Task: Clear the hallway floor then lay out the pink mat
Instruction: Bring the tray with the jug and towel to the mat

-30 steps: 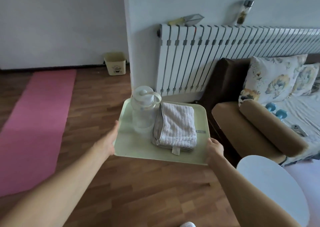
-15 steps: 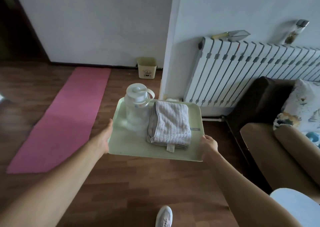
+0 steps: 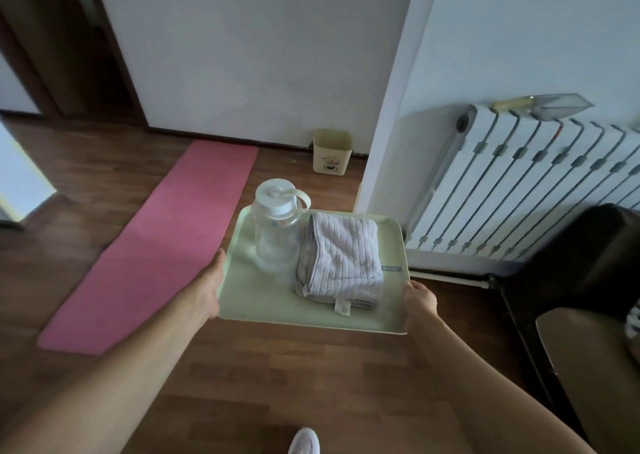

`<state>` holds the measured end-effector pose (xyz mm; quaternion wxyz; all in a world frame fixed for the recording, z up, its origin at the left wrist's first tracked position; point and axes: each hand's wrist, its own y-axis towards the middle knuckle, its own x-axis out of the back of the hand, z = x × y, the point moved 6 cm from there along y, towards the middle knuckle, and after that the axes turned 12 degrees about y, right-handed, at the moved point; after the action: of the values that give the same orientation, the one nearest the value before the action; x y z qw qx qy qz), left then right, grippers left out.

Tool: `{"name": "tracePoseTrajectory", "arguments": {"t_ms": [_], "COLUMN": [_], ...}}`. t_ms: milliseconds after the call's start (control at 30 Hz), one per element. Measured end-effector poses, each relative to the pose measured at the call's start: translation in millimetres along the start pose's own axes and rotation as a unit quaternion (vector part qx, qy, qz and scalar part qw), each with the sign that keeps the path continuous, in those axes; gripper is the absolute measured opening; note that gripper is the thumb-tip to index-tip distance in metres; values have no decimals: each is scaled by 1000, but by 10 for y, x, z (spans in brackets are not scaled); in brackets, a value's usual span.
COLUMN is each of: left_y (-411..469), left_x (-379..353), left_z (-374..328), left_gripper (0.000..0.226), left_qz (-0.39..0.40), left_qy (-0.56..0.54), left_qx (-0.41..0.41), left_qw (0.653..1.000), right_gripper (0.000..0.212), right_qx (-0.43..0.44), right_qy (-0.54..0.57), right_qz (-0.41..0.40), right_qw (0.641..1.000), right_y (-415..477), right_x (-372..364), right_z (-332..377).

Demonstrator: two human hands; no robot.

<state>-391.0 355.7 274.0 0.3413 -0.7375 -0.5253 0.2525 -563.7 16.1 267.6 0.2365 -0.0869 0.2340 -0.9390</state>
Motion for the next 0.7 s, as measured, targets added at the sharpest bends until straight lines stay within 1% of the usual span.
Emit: {"name": "tracePoseTrajectory", "arguments": {"t_ms": [100, 200, 333, 467, 633, 700], "left_y": [200, 389, 624, 876, 1295, 1375], "left_x": [12, 1, 13, 75, 252, 312], "left_z": [-310, -590, -905, -1188, -1596, -1661], "left_gripper": [73, 70, 67, 67, 69, 69], "left_qz": [-11, -12, -33, -43, -37, -56], "left_qy": [-14, -28, -45, -51, -44, -38], "left_qx": [-7, -16, -16, -8, 0, 1], "left_qw": [1000, 999, 998, 998, 998, 998], "right_gripper": [18, 21, 25, 28, 27, 27], "right_qx": [1, 9, 22, 28, 18, 28], "right_qy": [14, -1, -23, -39, -39, -42], "right_qz": [10, 14, 20, 26, 32, 30], "right_qw": [1000, 1000, 999, 999, 999, 998], "right_y": [236, 465, 735, 954, 1209, 1213], "right_x": [-293, -560, -862, -1181, -1667, -1745], "right_z": [213, 425, 676, 865, 1008, 1059]}}
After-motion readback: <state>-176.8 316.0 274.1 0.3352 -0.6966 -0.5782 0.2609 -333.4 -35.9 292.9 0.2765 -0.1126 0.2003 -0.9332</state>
